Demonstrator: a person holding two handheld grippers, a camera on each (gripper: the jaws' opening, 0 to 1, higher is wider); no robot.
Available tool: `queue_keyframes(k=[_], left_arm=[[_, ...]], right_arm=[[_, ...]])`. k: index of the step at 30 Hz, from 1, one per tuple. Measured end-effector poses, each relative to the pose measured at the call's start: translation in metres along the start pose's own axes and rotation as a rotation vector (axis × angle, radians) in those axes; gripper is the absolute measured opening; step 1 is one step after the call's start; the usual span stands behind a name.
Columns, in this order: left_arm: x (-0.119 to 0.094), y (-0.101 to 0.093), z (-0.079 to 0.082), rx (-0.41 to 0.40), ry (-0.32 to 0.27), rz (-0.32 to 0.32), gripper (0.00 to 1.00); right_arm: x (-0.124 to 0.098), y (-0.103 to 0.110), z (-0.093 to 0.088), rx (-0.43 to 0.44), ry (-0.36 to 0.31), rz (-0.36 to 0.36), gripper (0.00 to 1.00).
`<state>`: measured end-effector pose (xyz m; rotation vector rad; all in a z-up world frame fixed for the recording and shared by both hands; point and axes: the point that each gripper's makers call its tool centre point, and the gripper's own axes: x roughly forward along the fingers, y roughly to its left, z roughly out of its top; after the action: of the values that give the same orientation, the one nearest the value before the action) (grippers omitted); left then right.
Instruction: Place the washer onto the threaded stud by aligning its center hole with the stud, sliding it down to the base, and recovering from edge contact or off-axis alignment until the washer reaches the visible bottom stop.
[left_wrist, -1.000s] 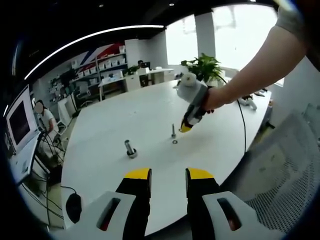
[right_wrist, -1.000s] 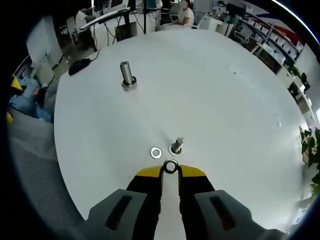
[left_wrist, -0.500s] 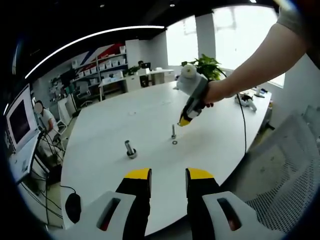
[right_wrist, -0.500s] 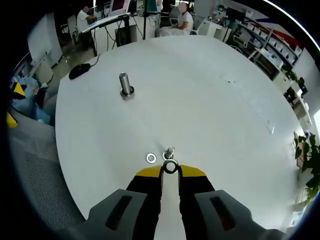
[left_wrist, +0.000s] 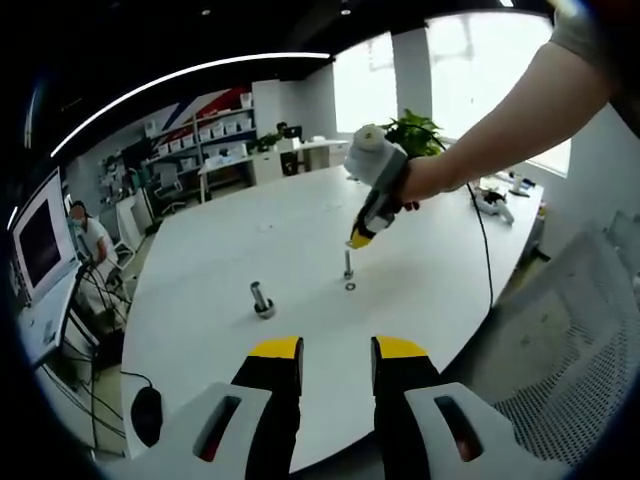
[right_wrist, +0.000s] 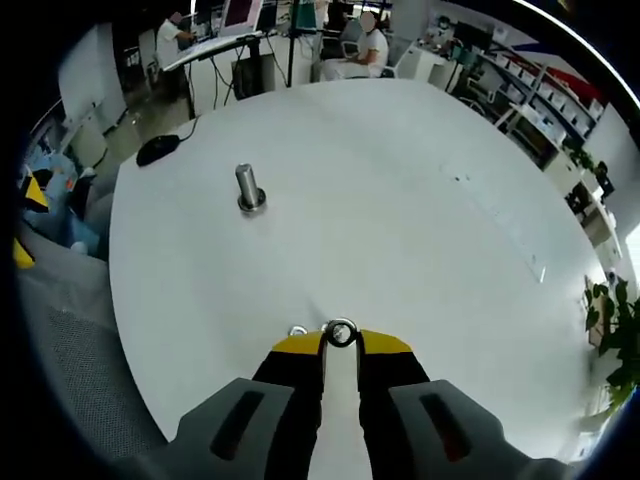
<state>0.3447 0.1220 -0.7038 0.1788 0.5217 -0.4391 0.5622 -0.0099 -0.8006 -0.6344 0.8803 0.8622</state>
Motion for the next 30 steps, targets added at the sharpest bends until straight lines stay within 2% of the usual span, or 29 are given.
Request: queue_keyframes(k=[13, 30], left_arm=[[-0.0003, 0.0011, 0.0003, -0.002, -0.004, 0.004, 0.25], [-0.0005, 0.0008, -0.0001, 0.0, -0.002, 0.004, 0.25]], right_arm=[[0.005, 0.0041, 0.0022, -0.015, 0.007, 0.008, 0.14], [0.01, 0.0022, -0.0039, -0.009, 0.027, 0.009, 0.14]])
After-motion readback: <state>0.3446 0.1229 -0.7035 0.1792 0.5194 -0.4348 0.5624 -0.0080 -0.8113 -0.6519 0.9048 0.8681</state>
